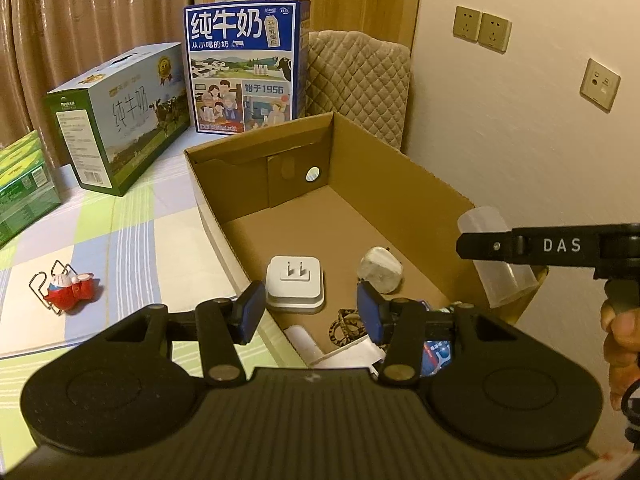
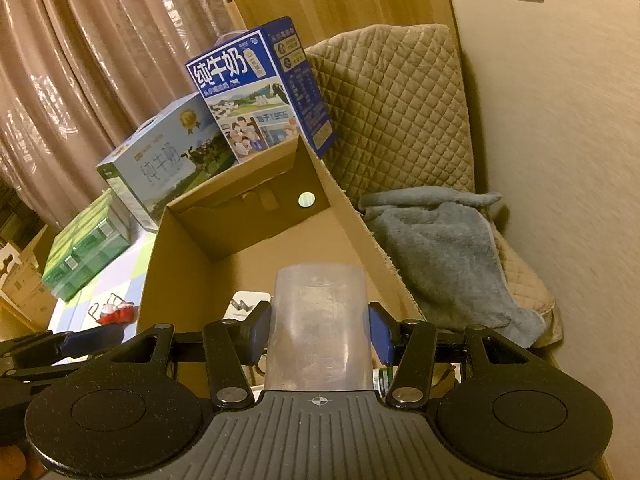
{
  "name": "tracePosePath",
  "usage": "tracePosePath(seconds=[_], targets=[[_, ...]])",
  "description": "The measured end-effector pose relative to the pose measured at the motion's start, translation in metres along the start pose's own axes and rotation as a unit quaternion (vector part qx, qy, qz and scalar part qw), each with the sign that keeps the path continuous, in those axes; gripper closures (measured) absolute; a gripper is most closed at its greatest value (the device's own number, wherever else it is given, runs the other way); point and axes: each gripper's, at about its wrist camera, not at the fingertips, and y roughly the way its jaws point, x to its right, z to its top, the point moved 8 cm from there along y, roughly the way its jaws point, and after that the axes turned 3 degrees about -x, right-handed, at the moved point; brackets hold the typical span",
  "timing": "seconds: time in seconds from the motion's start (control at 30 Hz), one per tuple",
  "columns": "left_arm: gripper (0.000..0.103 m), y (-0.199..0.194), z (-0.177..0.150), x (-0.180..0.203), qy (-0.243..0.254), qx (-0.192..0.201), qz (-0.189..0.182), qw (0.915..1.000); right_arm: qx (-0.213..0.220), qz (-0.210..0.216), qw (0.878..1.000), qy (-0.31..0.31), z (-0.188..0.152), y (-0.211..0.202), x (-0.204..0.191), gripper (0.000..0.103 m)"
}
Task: Organize rigid objects
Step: 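Open the right tool to drop the clear tube into the box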
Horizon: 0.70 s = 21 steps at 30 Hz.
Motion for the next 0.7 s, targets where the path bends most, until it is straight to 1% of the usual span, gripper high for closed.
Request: tracePosePath(seconds=[0.7], targets=[[0.058, -0.0083, -0.0043, -0.0014, 0.0, -0.001, 0.001, 1.0, 0.001, 0.003, 1.0, -0.009, 0.0008, 0.0011, -0.008, 0.054]])
